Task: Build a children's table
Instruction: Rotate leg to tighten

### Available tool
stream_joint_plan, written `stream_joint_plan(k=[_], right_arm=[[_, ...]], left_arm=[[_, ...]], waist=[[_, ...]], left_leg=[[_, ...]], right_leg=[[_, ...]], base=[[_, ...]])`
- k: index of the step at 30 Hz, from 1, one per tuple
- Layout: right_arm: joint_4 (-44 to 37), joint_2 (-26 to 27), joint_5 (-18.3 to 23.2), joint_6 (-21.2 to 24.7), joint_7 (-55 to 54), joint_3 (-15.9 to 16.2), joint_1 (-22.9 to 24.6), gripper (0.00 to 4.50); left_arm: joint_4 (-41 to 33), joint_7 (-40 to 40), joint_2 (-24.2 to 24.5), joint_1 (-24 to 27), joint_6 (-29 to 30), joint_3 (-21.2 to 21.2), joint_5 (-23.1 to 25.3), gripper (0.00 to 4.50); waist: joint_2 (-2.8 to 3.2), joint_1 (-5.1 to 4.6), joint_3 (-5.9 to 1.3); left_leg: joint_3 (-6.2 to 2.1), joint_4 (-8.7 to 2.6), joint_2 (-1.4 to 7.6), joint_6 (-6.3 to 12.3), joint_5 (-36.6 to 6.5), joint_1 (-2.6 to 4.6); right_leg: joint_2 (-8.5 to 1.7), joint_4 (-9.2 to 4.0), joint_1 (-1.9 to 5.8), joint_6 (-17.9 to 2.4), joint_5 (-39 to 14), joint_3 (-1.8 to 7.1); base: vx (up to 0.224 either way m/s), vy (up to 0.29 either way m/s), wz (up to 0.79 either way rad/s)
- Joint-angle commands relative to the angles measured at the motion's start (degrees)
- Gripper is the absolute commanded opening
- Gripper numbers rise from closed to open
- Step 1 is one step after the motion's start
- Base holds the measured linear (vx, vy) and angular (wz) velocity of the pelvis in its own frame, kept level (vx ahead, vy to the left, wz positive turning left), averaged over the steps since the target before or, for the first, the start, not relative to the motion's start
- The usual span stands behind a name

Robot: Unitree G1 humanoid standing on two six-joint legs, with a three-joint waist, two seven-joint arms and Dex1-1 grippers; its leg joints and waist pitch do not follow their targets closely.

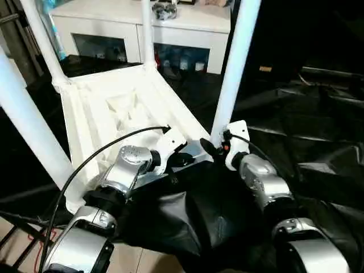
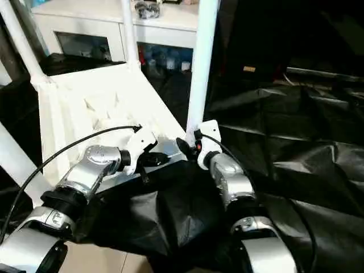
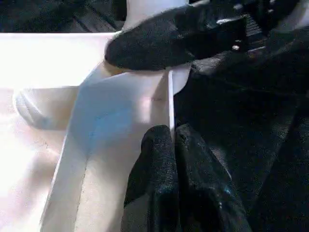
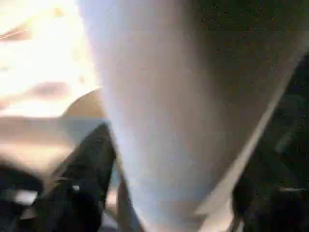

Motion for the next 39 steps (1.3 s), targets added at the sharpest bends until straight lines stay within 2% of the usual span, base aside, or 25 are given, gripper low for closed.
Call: stream_joint_plan(k=[1, 2, 4, 5, 7, 8, 10, 12, 13, 14, 17, 21, 23, 28, 29, 32, 35, 37, 39], right_arm=[[-0.7, 1.3, 0.8, 0.0, 10.7, 5.9, 2.1, 3.60], [-1.8, 0.3, 1.4, -0.4, 13.4, 6.2, 2.5, 3.60], [-3.5, -1.5, 2.5, -0.6, 18.3, 6.5, 3.3, 3.60], [-4.6, -2.8, 3.1, -0.4, 21.4, 6.6, 3.8, 3.60], [-6.3, -4.7, 3.9, 0.4, 25.8, 6.9, 4.5, 3.60], [-8.9, -7.6, 5.1, 2.0, 32.0, 7.7, 5.8, 3.60], [-9.9, -8.9, 5.6, 2.6, 34.8, 8.0, 6.3, 3.60], [-11.1, -10.7, 6.0, 4.7, 38.2, 8.8, 6.8, 3.60], [-11.2, -10.9, 6.0, 4.9, 38.5, 8.9, 6.9, 3.60], [-12.1, -11.8, 5.9, 5.8, 40.3, 9.7, 7.3, 3.60], [-12.6, -12.4, 5.6, 6.1, 41.7, 10.3, 7.6, 3.60], [-13.0, -12.3, 5.6, 6.7, 42.3, 10.7, 7.9, 3.45], [-13.7, -12.6, 5.9, 7.4, 42.9, 11.0, 8.2, 3.19], [-14.5, -12.7, 6.4, 9.3, 43.9, 11.3, 8.5, 3.01], [-14.4, -12.4, 6.4, 9.6, 43.7, 11.1, 8.6, 2.79], [-14.0, -11.6, 6.4, 10.0, 42.0, 10.6, 8.6, 2.72], [-11.8, -8.2, 6.4, 10.1, 33.4, 7.8, 7.8, 2.62], [-9.8, -6.1, 5.1, 9.3, 27.0, 6.7, 7.1, 2.60], [-7.5, -4.1, 3.6, 8.8, 21.2, 6.2, 6.4, 2.56]], left_arm=[[-1.8, -4.7, -1.3, 0.2, -2.2, -3.2, -1.7, 0.00], [-1.8, -5.7, -0.6, 0.3, -2.6, -3.3, -1.8, 0.00], [-1.7, -7.6, 0.5, 0.3, -3.5, -3.4, -2.0, 0.00], [-1.7, -9.1, 1.2, 0.2, -3.9, -3.4, -2.3, 0.00], [-1.6, -11.7, 2.1, 0.2, -4.9, -3.5, -2.8, 0.00], [-1.6, -15.4, 3.5, 0.3, -5.8, -3.5, -3.5, 0.00], [-1.5, -17.0, 4.1, 0.2, -6.5, -3.5, -3.7, 0.00], [-0.1, -17.6, 4.8, -0.3, -7.6, -3.4, -3.2, 0.00], [0.1, -17.7, 4.9, -0.4, -7.8, -3.4, -3.2, 0.00], [0.8, -18.4, 5.3, -0.7, -8.2, -3.5, -3.1, 0.00], [1.2, -18.9, 5.4, -0.9, -8.6, -3.6, -3.0, 0.00], [1.4, -19.5, 5.4, -1.0, -8.6, -3.6, -3.2, 0.00], [1.6, -20.1, 5.4, -1.0, -8.7, -3.7, -3.4, 0.00], [1.8, -20.7, 5.5, -0.7, -9.0, -4.0, -3.5, 0.00], [2.0, -20.0, 5.3, -0.8, -8.9, -3.7, -3.4, 0.00], [2.6, -17.4, 4.7, -1.1, -8.3, -3.1, -3.1, 0.00], [4.0, -11.1, 3.3, -2.1, -7.0, -2.1, -2.0, 0.00], [4.3, -7.5, 2.2, -2.5, -6.0, -1.9, -1.2, 0.00], [4.3, -4.2, 0.9, -2.7, -4.9, -1.7, -0.6, 0.00]], waist=[[0.19, 0.30, -2.98], [0.15, 0.35, -3.05], [0.08, 0.62, -3.21], [0.19, 0.71, -3.12], [0.05, 1.16, -3.05], [0.17, 1.65, -3.02], [0.21, 2.19, -2.98], [0.29, 2.83, -2.87], [0.29, 2.83, -2.87], [0.16, 3.23, -2.77], [0.07, 3.31, -2.82], [0.02, 3.31, -2.94], [0.10, 3.37, -3.04], [0.04, 3.47, -3.08], [0.05, 3.52, -3.06], [0.05, 3.62, -2.95], [0.05, 3.57, -2.75], [-0.03, 3.19, -2.55], [0.07, 2.69, -2.30]], left_leg=[[0.29, -3.48, 0.87, 3.41, -12.6, -0.47], [0.32, -3.40, 0.83, 3.91, -11.9, -0.51], [0.42, -3.05, 0.87, 6.07, -9.0, -0.63], [0.47, -3.06, 1.01, 6.52, -8.5, -0.49], [0.61, -2.96, 1.15, 6.79, -8.0, -0.43], [0.66, -2.94, 1.23, 6.91, -8.2, -0.34], [0.78, -2.88, 1.38, 7.16, -9.1, -0.05], [0.66, -3.06, 1.54, 6.29, -10.1, -0.03], [0.66, -3.06, 1.54, 6.29, -10.1, -0.03], [0.70, -3.12, 1.51, 5.31, -11.6, 0.17], [0.60, -3.24, 1.49, 4.06, -11.6, -0.02], [0.58, -3.13, 1.38, 3.92, -10.2, -0.08], [0.59, -2.99, 1.32, 4.38, -8.9, -0.14], [0.63, -2.87, 1.31, 5.03, -8.3, -0.16], [0.59, -2.92, 1.33, 4.94, -8.4, -0.18], [0.57, -3.04, 1.35, 4.07, -9.9, -0.09], [0.57, -3.23, 1.33, 3.41, -10.9, -0.03], [0.29, -3.64, 1.26, 1.21, -14.2, 0.20], [0.07, -3.88, 1.11, 0.29, -16.4, 0.21]], right_leg=[[-2.26, -3.55, 3.00, -13.9, -5.5, 2.06], [-2.23, -3.43, 3.11, -14.3, -4.3, 1.99], [-2.29, -3.04, 3.39, -15.7, -0.6, 1.90], [-2.32, -3.01, 3.23, -16.3, -0.2, 1.86], [-2.19, -2.90, 3.34, -16.8, -0.4, 1.75], [-2.15, -2.85, 3.33, -17.0, -0.9, 1.73], [-2.16, -2.82, 3.10, -17.2, -0.6, 1.88], [-2.29, -2.88, 2.99, -16.9, -2.6, 1.81], [-2.29, -2.88, 2.99, -16.9, -2.6, 1.81], [-2.36, -3.16, 2.90, -16.3, -4.9, 1.88], [-2.51, -3.17, 3.02, -15.3, -6.7, 1.92], [-2.48, -2.97, 3.08, -15.3, -5.3, 1.91], [-2.38, -2.77, 3.17, -15.6, -3.1, 1.87], [-2.40, -2.67, 3.21, -16.0, -2.2, 1.81], [-2.43, -2.70, 3.23, -15.9, -2.7, 1.79], [-2.53, -2.99, 3.15, -15.4, -5.6, 1.83], [-2.50, -3.21, 3.03, -14.7, -7.4, 1.88], [-2.82, -3.84, 2.82, -12.9, -14.3, 1.96], [-2.79, -4.39, 2.65, -11.2, -19.5, 1.93]], base=[[0.000, 0.000, 0.00], [0.000, 0.000, 0.00], [0.000, 0.000, 0.00], [0.000, 0.000, 0.00], [0.000, 0.000, 0.00], [0.000, 0.000, 0.00], [0.000, 0.000, 0.00], [0.000, 0.000, 0.00], [0.000, 0.000, 0.00], [0.000, 0.000, 0.00], [0.000, 0.000, 0.00], [0.000, 0.000, 0.00], [0.000, 0.000, 0.00], [0.000, 0.000, 0.00], [0.000, 0.000, 0.00], [0.000, 0.000, 0.00], [0.000, 0.000, 0.00], [0.000, 0.000, 0.00], [0.000, 0.000, 0.00]])
